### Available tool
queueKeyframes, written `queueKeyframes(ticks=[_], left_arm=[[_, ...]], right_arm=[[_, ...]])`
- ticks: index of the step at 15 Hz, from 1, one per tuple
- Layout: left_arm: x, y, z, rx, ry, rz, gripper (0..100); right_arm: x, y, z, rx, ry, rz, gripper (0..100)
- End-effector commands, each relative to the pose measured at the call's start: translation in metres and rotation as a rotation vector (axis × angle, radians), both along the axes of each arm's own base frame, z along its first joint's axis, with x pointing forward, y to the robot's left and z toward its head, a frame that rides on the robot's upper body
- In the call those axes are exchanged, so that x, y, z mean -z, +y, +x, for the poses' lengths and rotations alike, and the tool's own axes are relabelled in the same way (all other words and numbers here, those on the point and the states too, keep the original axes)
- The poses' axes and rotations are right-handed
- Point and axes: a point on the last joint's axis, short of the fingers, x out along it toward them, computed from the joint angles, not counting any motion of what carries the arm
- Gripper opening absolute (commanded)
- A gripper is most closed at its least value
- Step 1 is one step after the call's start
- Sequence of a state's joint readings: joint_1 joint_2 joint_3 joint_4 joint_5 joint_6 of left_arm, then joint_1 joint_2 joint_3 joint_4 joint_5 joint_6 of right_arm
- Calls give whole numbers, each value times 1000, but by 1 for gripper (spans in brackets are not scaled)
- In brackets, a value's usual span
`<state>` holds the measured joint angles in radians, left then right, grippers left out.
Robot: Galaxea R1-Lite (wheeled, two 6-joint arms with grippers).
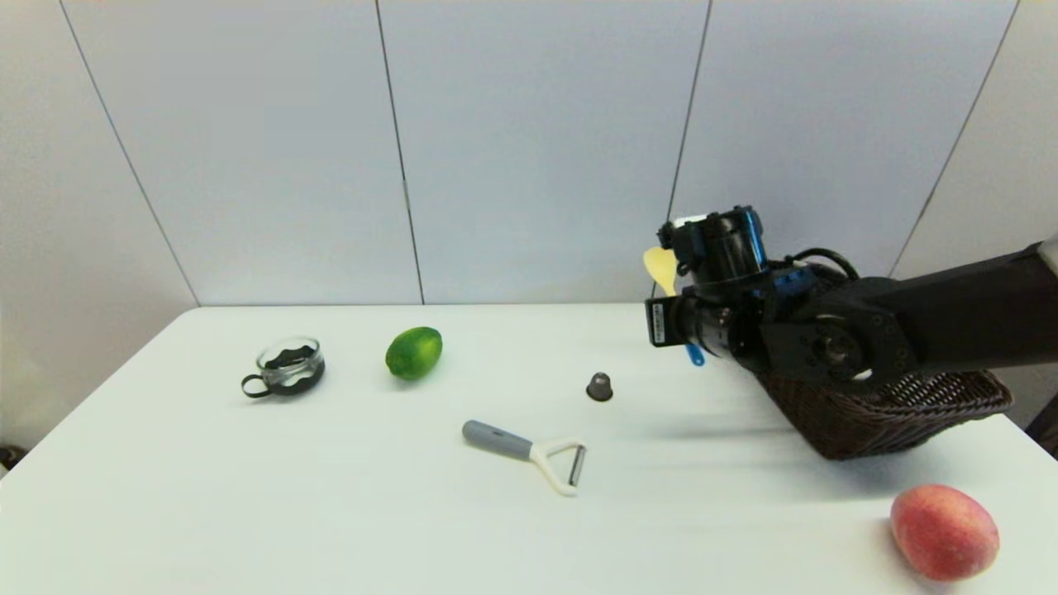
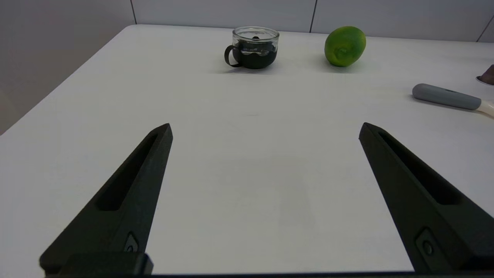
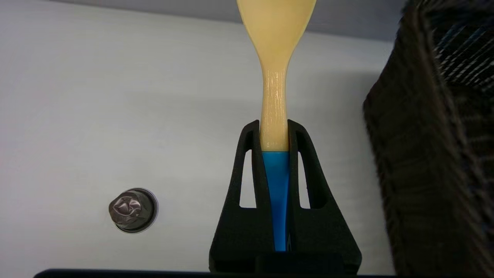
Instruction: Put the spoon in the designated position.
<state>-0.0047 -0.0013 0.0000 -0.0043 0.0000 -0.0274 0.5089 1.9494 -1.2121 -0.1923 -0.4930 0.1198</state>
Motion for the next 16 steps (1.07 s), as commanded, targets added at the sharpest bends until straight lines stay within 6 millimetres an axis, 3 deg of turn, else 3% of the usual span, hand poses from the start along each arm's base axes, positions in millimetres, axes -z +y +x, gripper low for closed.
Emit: queueKeyframes(ticks=[1,9,16], left_arm=[[1,0,0,0,4,0,100],[1,0,0,0,4,0,100],[1,0,0,0,4,-2,100]], right_arm=[[-12,-11,-1,9,-29,-24,0],[3,-29,0,-43,2,-221,0],[5,-24,-2,-123,-63,-347,0]])
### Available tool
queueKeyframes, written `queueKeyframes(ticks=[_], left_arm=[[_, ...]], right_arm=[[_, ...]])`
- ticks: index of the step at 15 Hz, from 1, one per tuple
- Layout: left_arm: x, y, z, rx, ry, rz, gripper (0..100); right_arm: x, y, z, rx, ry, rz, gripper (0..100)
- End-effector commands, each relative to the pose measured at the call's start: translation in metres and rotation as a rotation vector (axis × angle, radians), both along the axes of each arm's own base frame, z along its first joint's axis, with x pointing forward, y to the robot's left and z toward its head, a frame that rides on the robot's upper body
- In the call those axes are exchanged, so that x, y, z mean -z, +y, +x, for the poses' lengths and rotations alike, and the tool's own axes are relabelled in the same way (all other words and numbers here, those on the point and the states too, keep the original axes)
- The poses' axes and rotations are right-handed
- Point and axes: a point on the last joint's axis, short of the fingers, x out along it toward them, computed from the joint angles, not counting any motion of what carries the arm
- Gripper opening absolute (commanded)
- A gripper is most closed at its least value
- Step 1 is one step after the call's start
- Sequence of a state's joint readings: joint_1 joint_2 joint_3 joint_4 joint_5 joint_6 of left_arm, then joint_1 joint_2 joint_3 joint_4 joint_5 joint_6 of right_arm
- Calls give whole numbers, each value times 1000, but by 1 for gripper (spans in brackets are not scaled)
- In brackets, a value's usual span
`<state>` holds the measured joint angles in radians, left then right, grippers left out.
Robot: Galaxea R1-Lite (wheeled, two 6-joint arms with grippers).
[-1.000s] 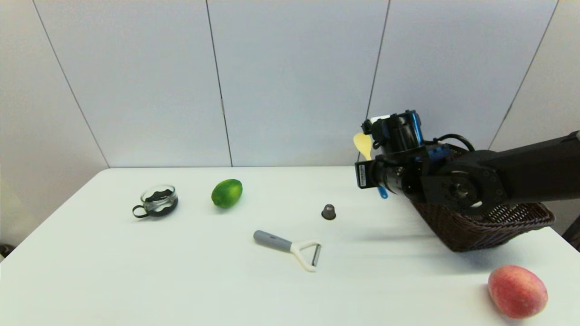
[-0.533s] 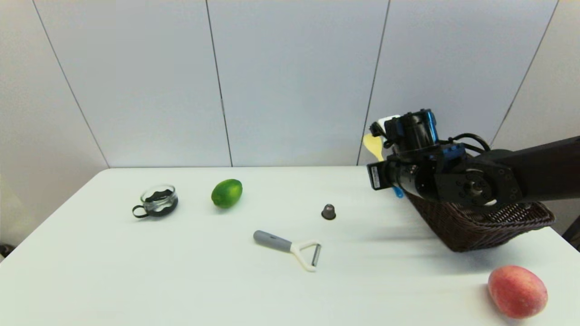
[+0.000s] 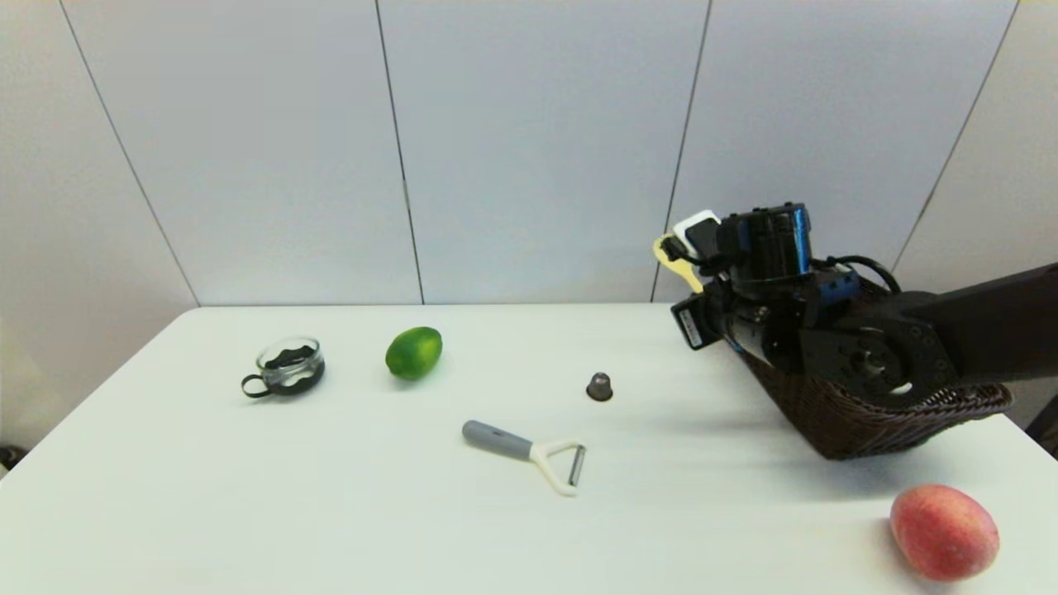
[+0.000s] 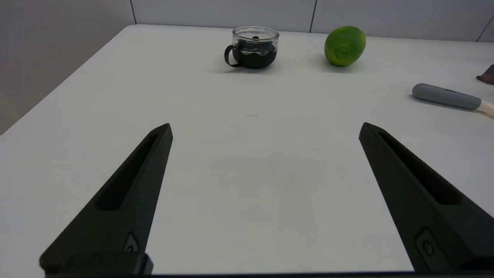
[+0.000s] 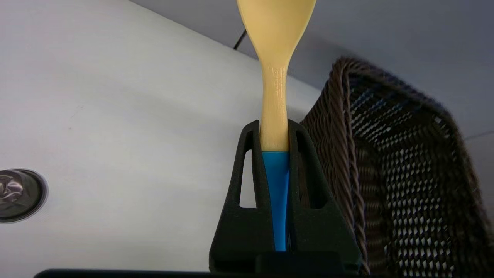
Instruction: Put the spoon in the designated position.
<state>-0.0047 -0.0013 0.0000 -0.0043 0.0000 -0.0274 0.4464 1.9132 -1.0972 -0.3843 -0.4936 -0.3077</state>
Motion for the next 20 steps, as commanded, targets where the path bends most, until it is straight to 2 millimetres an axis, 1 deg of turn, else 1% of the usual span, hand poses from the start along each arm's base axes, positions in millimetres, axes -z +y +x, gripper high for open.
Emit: queueKeyframes(ticks=[1,7,10,11,15,17,18,19,20], left_arm=[[0,0,0,0,1,0,100],[0,0,0,0,1,-2,100],[1,0,0,0,4,-2,100],[1,0,0,0,4,0,100],[0,0,0,0,1,-2,100],[0,0,0,0,1,0,100],[0,0,0,0,1,0,100],[1,0,0,0,4,0,100],[1,0,0,0,4,0,100]], right_arm=[[6,2,-4,-8,13,-13,0],[18,-2,-11,-8,54,-33,0],[19,-2,-12,-8,57,-33,0],[18,-2,-12,-8,54,-31,100],[18,-2,-12,-8,54,-31,100],[15,-2,-12,-7,46,-26,100],[10,-3,-13,-8,34,-19,100],[1,-3,-14,-8,13,-4,100],[-14,0,-17,-23,-22,26,100]])
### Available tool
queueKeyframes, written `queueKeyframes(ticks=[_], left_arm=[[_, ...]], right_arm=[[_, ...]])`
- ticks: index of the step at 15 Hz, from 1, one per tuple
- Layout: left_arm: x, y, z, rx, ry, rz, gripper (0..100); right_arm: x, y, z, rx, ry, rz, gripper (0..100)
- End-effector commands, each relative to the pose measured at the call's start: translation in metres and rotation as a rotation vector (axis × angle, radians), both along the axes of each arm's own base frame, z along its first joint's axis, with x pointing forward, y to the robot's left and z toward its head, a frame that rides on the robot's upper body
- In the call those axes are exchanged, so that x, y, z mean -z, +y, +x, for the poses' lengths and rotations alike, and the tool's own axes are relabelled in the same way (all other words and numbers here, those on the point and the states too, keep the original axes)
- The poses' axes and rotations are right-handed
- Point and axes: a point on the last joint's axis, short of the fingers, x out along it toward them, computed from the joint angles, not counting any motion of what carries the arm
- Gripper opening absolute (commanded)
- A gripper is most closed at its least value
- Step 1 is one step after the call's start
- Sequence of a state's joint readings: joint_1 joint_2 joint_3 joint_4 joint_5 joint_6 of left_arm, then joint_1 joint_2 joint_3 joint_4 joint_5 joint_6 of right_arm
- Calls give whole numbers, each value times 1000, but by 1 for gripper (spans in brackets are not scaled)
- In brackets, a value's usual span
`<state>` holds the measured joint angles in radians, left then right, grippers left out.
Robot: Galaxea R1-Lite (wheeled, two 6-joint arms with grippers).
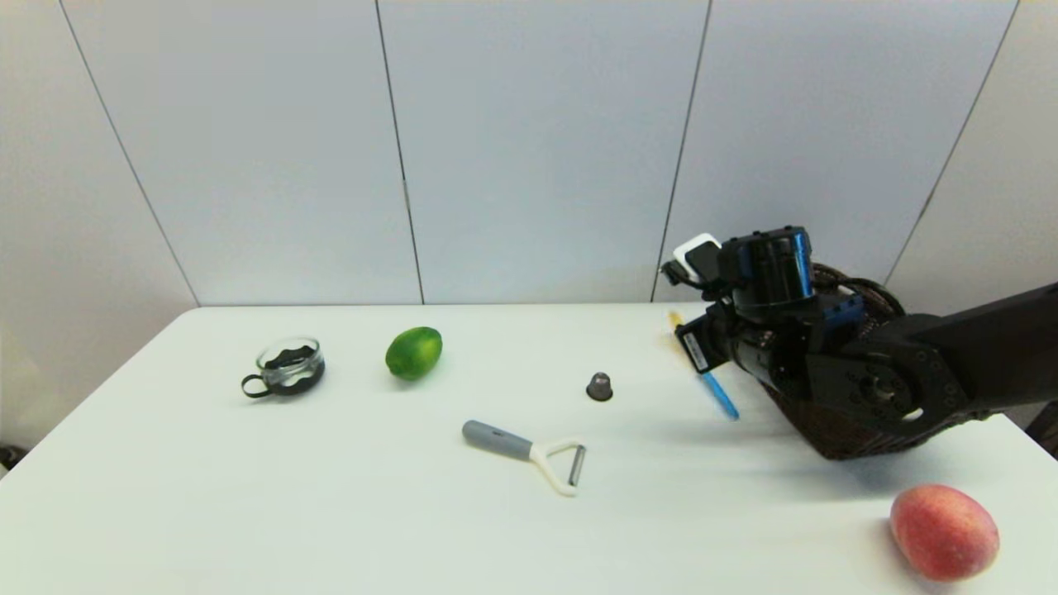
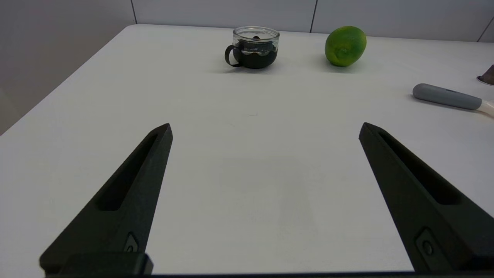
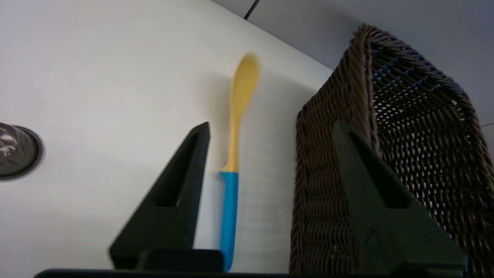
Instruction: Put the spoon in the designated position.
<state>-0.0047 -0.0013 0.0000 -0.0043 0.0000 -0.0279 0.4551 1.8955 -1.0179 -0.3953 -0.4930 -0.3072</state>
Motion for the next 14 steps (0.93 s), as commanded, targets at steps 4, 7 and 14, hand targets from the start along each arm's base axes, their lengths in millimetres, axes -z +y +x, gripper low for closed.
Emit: queueKeyframes(ticks=[4,7,14], left_arm=[[0,0,0,0,1,0,100],[0,0,0,0,1,0,100],[0,0,0,0,1,-1,100]], right_arm=[[-71,4,-38,24,-46,243,100],[-105,-22,-79,143,36,395,100],[-134,-126,-206,202,41,524,100]])
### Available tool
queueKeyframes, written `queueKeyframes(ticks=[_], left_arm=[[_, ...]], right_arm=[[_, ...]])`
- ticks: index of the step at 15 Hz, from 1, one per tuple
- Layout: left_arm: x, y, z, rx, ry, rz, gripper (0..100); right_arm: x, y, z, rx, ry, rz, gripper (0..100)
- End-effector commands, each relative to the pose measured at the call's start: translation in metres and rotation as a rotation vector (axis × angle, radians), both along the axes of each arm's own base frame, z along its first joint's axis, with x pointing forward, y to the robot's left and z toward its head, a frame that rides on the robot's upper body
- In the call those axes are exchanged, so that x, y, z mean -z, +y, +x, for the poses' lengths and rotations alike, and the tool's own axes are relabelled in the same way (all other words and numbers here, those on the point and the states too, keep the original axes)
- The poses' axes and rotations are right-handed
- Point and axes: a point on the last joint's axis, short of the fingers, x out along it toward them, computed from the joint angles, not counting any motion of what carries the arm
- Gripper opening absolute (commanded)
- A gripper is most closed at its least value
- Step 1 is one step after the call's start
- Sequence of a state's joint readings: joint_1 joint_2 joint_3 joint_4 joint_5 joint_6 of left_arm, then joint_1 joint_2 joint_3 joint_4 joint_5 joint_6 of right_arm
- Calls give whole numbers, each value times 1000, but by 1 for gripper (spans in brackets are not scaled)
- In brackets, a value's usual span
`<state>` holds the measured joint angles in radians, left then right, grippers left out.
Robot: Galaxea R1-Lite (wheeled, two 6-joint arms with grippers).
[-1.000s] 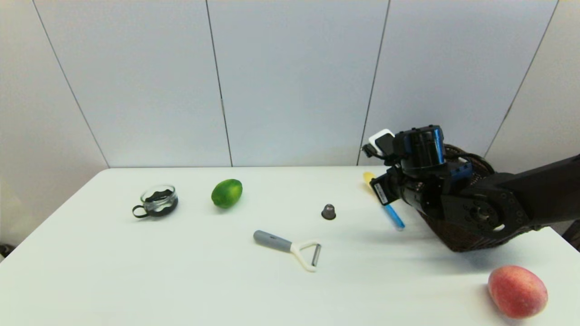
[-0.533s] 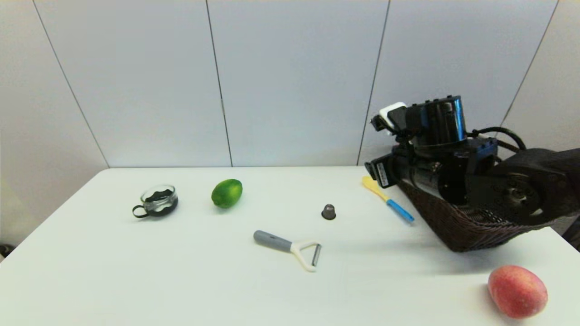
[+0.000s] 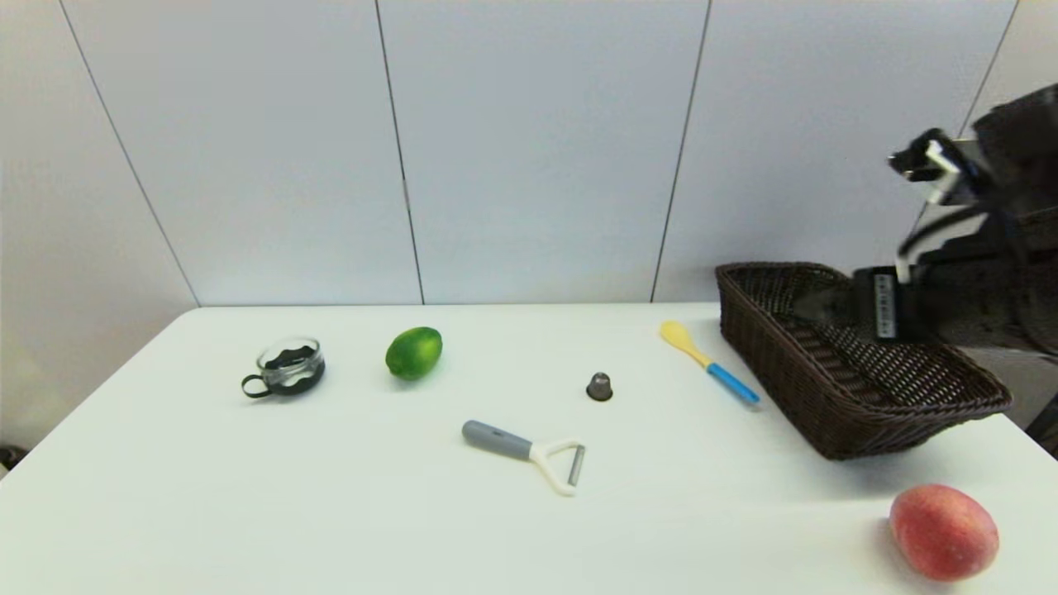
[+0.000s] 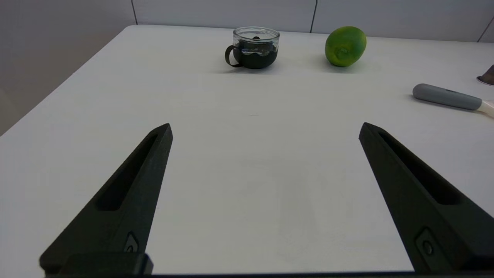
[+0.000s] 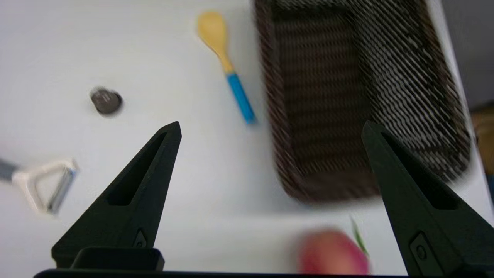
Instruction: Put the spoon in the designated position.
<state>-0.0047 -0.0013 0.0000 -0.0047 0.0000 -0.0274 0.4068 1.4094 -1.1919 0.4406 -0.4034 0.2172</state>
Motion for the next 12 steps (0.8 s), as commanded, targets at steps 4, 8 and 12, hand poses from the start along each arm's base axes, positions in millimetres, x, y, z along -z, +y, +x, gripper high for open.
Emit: queueKeyframes(ticks=[4,8,12], left_arm=[[0,0,0,0,1,0,100],[1,0,0,0,4,-2,100],[0,0,0,0,1,0,100]], right_arm=[[9,-79,-174,10,-255,29,100],[51,-83,-233,-2,-388,39,100],[98,-81,-247,-19,-475,-15,100]])
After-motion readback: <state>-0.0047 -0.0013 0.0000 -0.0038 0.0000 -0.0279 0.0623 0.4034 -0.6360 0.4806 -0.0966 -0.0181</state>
